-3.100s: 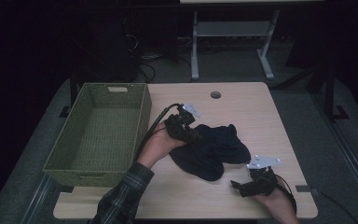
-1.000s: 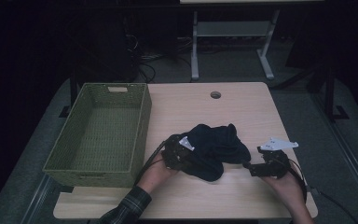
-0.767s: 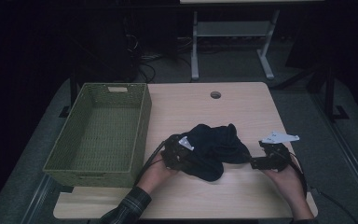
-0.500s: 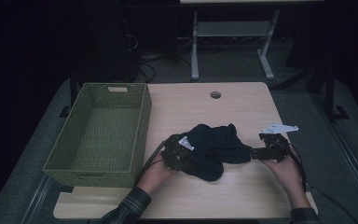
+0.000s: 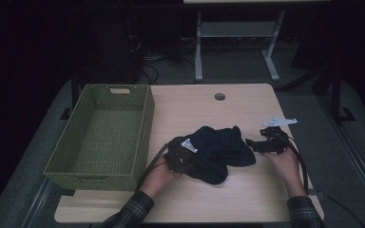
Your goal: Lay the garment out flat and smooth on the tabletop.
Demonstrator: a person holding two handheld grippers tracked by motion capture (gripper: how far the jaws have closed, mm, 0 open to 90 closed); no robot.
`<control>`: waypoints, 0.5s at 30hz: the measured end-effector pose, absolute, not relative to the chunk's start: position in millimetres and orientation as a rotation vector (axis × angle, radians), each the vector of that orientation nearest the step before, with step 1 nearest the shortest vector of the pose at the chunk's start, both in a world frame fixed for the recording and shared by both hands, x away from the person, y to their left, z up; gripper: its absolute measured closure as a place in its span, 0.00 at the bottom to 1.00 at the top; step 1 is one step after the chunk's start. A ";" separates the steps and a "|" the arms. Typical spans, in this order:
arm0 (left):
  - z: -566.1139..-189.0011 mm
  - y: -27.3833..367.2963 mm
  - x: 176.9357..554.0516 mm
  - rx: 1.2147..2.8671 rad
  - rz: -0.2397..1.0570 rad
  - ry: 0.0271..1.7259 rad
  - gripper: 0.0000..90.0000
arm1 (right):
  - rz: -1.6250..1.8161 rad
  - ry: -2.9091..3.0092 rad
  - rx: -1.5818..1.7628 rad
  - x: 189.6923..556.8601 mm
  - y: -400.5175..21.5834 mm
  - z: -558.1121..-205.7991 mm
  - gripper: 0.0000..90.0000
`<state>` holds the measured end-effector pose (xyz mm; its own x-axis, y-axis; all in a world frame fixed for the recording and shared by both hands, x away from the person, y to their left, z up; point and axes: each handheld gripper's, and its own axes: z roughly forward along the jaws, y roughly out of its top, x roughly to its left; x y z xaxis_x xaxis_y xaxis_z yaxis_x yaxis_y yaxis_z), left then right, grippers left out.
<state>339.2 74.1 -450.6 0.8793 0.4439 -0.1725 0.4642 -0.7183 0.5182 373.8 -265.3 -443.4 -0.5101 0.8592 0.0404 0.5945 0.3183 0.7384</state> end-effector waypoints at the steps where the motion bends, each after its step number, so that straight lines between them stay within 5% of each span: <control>1: -450.7 74.3 339.3 2.478 -0.048 0.657 1.00 | 1.018 2.238 1.301 375.6 -264.3 -445.4 0.25; 8: -450.7 74.4 339.1 2.476 -0.048 0.660 1.00 | 1.020 2.319 1.304 381.4 -252.4 -459.1 0.29; 15: -450.7 74.8 339.8 2.476 -0.056 0.661 1.00 | 1.004 2.406 1.271 384.2 -245.7 -469.6 0.48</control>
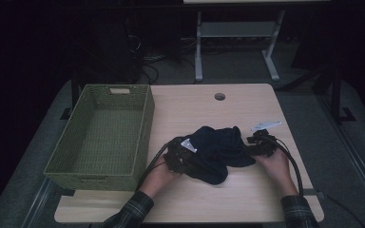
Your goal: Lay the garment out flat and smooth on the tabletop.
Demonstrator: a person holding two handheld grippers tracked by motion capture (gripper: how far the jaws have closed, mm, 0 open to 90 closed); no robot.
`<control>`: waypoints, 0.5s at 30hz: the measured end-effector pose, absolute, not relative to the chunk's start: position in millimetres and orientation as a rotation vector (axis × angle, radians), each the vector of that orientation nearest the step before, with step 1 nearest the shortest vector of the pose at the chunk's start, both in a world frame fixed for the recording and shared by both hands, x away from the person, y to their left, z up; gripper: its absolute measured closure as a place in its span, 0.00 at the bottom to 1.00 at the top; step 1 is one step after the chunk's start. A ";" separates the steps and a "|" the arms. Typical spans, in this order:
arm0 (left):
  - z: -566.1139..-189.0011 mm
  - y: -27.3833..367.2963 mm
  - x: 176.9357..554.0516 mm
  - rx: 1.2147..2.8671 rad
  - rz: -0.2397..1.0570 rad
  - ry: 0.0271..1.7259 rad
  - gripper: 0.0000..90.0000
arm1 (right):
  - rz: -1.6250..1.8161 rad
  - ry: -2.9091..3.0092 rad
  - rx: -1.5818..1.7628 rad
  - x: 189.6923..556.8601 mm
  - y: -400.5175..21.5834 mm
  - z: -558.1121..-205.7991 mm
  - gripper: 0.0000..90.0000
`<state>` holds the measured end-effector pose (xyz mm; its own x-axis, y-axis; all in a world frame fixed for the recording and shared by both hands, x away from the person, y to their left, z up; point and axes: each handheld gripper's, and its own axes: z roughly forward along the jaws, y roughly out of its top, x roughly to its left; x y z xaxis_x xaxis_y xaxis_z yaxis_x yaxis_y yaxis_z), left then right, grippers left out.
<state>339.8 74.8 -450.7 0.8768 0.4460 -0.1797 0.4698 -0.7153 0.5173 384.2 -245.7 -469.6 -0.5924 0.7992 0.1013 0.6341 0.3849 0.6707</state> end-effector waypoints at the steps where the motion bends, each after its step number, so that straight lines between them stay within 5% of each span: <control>1: -450.8 74.9 339.9 2.476 -0.056 0.661 1.00 | 1.004 2.406 1.271 384.2 -245.7 -469.6 0.48; 9: -450.6 74.3 339.5 2.478 -0.051 0.661 1.00 | 1.027 2.415 1.267 381.6 -243.2 -469.6 0.73; 15: -450.3 73.6 338.8 2.483 -0.044 0.659 1.00 | 1.016 2.419 1.276 382.4 -240.8 -468.2 0.77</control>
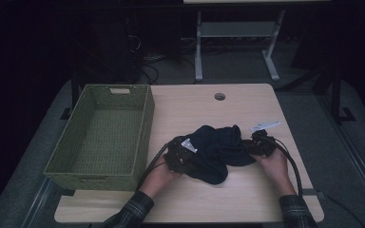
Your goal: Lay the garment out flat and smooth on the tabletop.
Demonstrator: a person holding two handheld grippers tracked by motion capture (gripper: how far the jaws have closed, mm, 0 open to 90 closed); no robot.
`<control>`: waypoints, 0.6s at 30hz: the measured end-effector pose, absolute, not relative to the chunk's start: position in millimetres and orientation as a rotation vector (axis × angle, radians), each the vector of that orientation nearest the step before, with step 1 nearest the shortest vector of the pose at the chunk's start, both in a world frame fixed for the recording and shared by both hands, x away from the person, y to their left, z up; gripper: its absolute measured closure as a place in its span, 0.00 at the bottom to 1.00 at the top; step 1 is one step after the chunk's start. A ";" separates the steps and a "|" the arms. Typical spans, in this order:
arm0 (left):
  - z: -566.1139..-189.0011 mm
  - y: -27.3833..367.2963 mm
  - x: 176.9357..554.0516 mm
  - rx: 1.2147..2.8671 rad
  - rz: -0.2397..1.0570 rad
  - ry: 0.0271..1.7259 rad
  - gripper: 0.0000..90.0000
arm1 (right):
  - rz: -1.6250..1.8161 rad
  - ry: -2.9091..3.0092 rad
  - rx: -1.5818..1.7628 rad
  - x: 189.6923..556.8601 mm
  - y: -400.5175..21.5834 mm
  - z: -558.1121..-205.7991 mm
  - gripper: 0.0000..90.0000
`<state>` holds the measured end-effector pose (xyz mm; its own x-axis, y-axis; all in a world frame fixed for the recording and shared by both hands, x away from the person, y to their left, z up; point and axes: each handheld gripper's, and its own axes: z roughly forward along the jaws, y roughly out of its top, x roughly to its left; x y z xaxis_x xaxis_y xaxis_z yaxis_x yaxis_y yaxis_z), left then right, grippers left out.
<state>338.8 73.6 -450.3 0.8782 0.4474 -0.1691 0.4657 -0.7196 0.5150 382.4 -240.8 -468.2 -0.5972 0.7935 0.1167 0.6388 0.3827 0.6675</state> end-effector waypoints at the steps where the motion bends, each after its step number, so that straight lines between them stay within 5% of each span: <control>1: -450.2 73.5 338.8 2.485 -0.042 0.658 1.00 | 1.002 2.420 1.263 382.0 -240.0 -465.8 0.78; 18: -450.3 73.3 339.0 2.485 -0.042 0.658 1.00 | 0.977 2.343 1.194 386.6 -239.1 -423.0 0.78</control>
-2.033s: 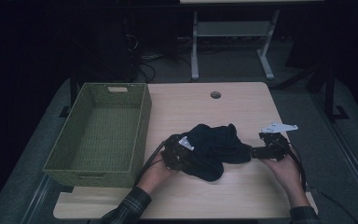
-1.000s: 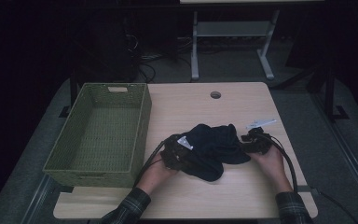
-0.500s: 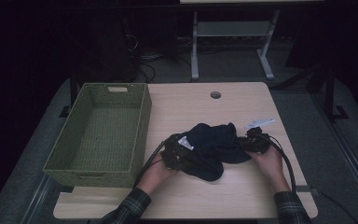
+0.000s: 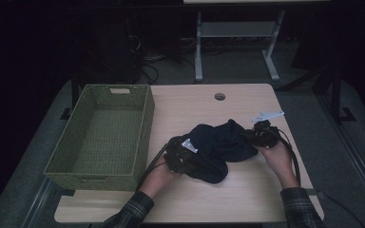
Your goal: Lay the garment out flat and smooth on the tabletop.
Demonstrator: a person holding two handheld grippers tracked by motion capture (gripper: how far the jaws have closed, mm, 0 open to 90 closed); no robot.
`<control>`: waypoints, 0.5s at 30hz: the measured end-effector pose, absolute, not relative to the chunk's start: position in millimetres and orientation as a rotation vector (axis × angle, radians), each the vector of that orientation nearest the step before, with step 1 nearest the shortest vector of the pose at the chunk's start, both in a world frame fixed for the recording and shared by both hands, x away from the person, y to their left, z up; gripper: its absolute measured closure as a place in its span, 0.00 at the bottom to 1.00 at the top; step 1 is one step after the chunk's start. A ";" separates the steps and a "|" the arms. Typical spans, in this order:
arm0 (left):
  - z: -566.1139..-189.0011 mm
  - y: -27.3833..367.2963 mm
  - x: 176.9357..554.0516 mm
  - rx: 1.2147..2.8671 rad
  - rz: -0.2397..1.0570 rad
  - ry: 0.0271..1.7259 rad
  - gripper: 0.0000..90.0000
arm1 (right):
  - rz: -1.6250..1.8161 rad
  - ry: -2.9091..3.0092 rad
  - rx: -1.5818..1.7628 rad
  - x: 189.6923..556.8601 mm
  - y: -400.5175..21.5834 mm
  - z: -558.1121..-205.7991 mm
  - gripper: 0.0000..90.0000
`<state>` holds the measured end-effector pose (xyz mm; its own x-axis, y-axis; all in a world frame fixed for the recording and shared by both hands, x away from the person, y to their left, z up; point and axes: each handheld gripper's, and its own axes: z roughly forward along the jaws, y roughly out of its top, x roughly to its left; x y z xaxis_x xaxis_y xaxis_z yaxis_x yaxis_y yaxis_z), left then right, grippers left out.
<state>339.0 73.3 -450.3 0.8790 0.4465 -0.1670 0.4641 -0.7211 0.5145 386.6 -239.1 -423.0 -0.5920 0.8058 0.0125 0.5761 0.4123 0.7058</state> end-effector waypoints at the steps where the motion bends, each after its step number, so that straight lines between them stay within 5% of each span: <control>1: -450.3 73.4 339.0 2.485 -0.041 0.658 1.00 | 0.974 2.346 1.201 387.8 -239.0 -420.0 0.78; 15: -451.0 73.7 339.7 2.473 -0.042 0.656 1.00 | 0.923 2.282 1.182 412.1 -244.3 -393.2 0.78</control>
